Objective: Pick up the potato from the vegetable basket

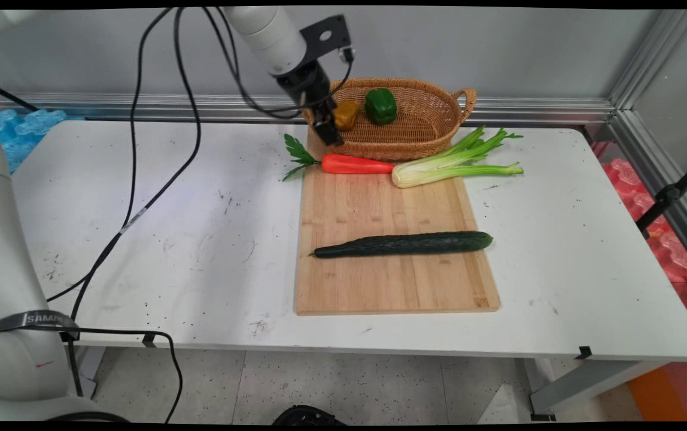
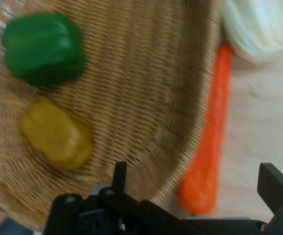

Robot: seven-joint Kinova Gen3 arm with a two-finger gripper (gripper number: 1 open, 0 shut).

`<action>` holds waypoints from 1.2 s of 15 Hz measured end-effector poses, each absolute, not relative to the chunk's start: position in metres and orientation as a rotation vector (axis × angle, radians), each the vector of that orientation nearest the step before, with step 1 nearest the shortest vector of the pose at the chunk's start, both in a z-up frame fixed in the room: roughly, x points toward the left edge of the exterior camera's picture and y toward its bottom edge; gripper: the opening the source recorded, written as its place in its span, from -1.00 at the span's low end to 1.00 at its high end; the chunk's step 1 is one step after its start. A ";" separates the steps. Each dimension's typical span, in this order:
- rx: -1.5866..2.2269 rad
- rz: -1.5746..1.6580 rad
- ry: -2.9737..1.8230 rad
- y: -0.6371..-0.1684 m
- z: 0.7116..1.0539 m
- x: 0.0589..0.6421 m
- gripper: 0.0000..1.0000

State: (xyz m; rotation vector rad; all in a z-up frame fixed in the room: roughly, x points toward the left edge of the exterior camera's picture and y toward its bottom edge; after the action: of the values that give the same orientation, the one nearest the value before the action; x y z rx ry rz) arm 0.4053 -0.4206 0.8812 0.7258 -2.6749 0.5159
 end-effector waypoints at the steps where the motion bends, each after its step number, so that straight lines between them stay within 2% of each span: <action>1: 0.736 0.530 -2.663 -0.426 0.881 0.404 1.00; 9: 0.859 0.695 -2.553 -0.477 0.859 0.403 1.00; 18: 1.002 0.764 -2.471 -0.511 0.806 0.408 1.00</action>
State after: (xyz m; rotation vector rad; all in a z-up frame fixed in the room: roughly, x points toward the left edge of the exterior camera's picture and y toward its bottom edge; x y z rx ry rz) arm 0.4079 -0.5108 0.8065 1.0024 -2.4708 0.7643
